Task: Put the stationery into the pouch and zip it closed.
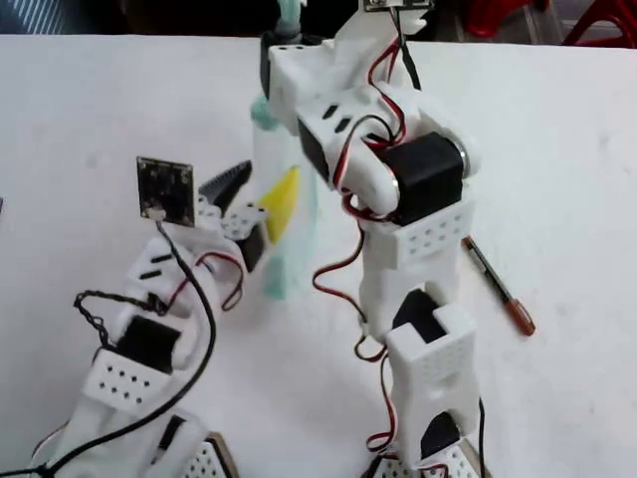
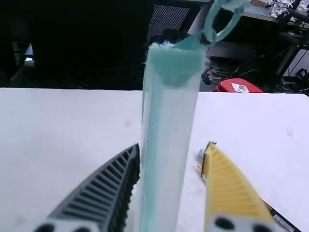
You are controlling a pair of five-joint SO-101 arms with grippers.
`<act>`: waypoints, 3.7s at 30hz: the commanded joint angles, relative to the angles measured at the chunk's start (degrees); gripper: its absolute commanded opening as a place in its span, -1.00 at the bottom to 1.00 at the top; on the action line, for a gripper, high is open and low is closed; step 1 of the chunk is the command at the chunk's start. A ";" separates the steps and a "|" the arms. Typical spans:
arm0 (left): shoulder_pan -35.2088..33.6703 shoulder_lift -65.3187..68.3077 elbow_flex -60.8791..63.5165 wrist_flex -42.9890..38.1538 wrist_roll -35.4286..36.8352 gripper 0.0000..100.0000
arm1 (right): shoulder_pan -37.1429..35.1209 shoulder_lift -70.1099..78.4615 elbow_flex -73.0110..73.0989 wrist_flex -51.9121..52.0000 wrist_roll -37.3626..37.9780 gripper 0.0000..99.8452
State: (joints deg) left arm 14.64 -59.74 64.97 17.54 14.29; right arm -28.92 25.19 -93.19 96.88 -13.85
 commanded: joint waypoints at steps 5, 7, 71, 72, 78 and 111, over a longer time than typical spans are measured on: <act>-0.04 5.93 -0.62 -7.21 0.44 -0.54 | -4.18 -0.84 -0.97 1.54 -0.09 -0.97; 0.31 6.46 -0.62 -7.30 -1.49 -0.54 | -4.97 -1.27 -0.97 1.63 -0.09 -0.97; 10.24 -16.66 11.43 5.36 -11.34 -0.95 | 13.14 5.05 3.08 2.07 12.84 -0.29; 10.24 -16.66 11.43 5.36 -11.34 -0.95 | 12.62 3.56 4.40 2.07 12.92 -0.21; 10.24 -16.66 11.43 5.36 -11.60 -0.95 | 7.96 -10.51 16.70 2.07 13.01 -0.24; 8.04 -17.10 8.70 12.04 -5.89 -0.72 | 3.03 -32.40 54.42 0.31 20.75 -0.92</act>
State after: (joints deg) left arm 23.08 -76.35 75.87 30.55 7.78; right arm -25.76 -4.97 -38.77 97.23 6.99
